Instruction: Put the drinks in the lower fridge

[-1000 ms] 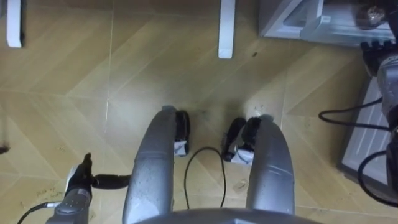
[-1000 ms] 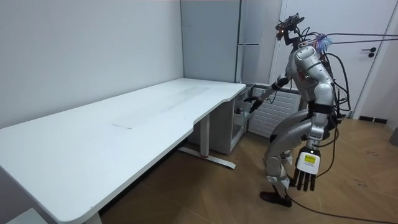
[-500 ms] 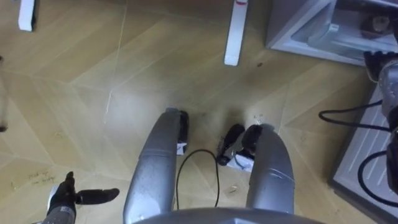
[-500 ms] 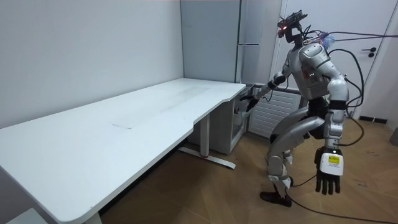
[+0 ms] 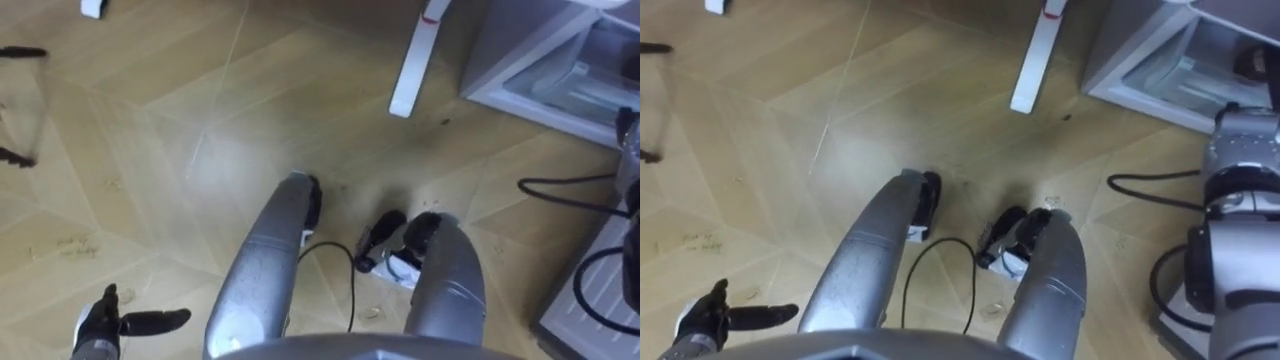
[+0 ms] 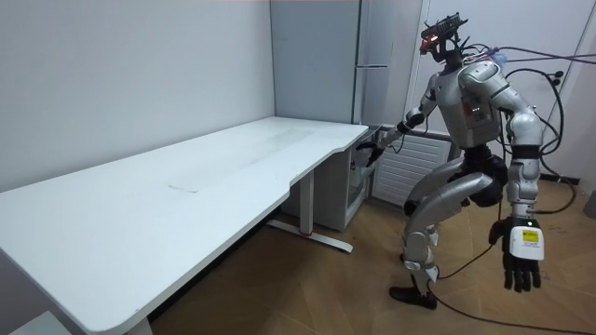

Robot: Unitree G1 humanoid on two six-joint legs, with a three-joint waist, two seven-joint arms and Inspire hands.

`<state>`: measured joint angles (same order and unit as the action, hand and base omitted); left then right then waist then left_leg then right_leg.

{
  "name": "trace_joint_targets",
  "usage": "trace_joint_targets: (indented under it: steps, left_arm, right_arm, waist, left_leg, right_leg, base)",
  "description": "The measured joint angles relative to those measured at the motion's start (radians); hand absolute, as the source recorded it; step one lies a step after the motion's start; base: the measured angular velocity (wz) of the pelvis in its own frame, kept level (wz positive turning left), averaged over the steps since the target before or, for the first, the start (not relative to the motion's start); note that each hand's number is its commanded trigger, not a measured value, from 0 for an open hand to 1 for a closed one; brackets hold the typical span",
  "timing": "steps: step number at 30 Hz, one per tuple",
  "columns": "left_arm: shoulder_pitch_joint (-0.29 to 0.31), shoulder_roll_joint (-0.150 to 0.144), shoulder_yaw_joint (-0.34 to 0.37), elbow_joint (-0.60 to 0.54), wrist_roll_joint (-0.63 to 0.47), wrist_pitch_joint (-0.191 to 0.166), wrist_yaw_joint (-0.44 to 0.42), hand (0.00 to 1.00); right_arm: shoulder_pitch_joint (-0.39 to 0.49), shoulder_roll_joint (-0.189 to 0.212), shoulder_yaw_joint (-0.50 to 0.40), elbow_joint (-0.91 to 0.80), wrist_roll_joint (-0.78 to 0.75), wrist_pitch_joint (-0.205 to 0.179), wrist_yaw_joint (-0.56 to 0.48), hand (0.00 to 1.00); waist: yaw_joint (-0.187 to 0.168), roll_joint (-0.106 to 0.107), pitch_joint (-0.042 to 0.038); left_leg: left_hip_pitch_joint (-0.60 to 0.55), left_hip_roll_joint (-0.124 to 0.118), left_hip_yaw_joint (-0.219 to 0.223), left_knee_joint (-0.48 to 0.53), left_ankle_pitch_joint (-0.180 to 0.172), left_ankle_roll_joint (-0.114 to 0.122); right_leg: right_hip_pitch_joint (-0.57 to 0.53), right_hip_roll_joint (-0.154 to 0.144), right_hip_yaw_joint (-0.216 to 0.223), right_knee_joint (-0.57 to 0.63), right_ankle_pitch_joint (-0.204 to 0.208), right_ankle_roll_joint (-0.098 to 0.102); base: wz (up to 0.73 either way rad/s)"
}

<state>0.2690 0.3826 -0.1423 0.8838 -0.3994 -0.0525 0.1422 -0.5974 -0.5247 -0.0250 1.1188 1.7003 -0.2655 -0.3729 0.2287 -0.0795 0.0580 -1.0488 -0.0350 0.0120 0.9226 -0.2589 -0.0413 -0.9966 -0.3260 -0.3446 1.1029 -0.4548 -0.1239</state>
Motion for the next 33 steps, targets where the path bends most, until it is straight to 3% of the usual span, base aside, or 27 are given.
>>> trace_joint_targets:
  steps: [3,7,15,21,25,33]
  left_arm:
    - [0.001,0.000,0.038,0.003,0.001,-0.006,0.000,0.00]
    - [0.008,0.002,0.048,0.011,0.002,-0.019,0.000,0.00]
    - [0.011,0.002,0.047,0.027,0.001,-0.020,-0.004,0.00]
    - [0.010,0.002,0.047,0.048,-0.001,-0.023,-0.023,0.00]
    - [0.011,-0.001,0.051,0.051,0.006,-0.036,-0.026,0.00]
    - [0.011,-0.005,0.063,0.049,0.021,-0.043,-0.026,0.00]
  right_arm:
    - [0.000,0.000,-0.005,-0.004,0.000,-0.002,-0.003,0.00]
    - [-0.001,0.000,-0.016,-0.004,0.003,-0.002,-0.006,0.00]
    - [-0.010,0.000,-0.030,-0.004,0.014,0.007,-0.007,0.00]
    - [-0.010,0.001,-0.050,-0.020,0.024,0.019,-0.040,0.00]
    - [-0.010,0.002,-0.085,-0.048,0.027,0.006,-0.080,0.00]
    - [-0.010,0.003,-0.086,-0.101,0.032,0.002,-0.143,0.00]
  waist:
    - [0.004,0.000,0.0000]
    - [0.021,0.003,-0.0015]
    - [0.023,0.004,-0.0015]
    - [0.017,0.008,-0.0006]
    - [0.017,0.013,-0.0016]
    - [0.015,0.017,-0.0037]
  left_leg:
    - [0.025,-0.007,-0.007,-0.042,0.022,-0.006]
    - [0.056,-0.009,-0.017,-0.062,0.026,-0.011]
    - [0.066,-0.014,-0.027,-0.062,0.034,-0.008]
    - [0.080,-0.025,-0.045,-0.062,0.037,-0.009]
    - [0.076,-0.030,-0.040,-0.058,0.039,-0.009]
    - [0.065,-0.028,-0.039,-0.046,0.039,-0.009]
  right_leg:
    - [0.029,-0.023,-0.036,-0.022,0.002,-0.004]
    - [0.064,-0.024,-0.052,-0.036,0.006,-0.020]
    - [0.091,-0.031,-0.071,-0.042,0.002,-0.002]
    - [0.120,-0.043,-0.093,-0.042,-0.004,0.000]
    - [0.118,-0.057,-0.095,-0.030,-0.008,0.003]
    - [0.106,-0.057,-0.094,-0.020,-0.011,0.000]
  base:
    - [0.13]
    - [0.06]
    - [0.04]
    - [0.09]
    - [0.08]
    - [0.00]
